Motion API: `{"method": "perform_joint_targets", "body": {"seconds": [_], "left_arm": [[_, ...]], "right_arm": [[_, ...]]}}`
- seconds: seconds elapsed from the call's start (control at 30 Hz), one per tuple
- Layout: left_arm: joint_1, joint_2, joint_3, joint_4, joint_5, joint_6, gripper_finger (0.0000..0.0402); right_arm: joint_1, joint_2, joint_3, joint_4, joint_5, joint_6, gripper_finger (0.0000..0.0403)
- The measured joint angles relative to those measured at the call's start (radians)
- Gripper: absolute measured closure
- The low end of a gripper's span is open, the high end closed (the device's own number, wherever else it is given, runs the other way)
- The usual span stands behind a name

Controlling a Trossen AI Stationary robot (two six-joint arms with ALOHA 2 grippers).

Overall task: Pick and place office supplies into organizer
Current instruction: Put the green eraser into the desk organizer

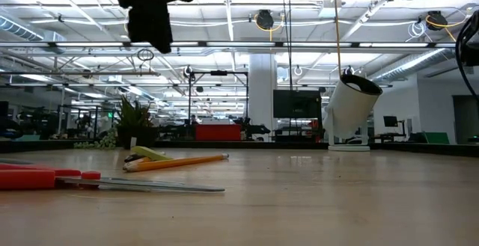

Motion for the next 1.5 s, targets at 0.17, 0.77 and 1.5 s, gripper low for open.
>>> {"method": "perform_joint_targets", "body": {"seconds": [0.17, 0.77, 1.5], "left_arm": [[-0.010, 0.057, -0.003, -0.011, -0.045, 0.151, 0.0282], [-0.044, 0.286, -0.034, 0.011, -0.042, 0.379, 0.0190], [-0.036, 0.375, -0.051, 0.029, 0.048, 0.439, 0.0188]], "right_arm": [[-0.046, 0.049, 0.000, 0.012, -0.023, 0.102, 0.0303], [-0.108, 0.170, 0.000, 0.299, -0.031, -0.036, 0.0308], [-0.108, 0.170, 0.000, 0.300, -0.027, -0.035, 0.0310]]}}
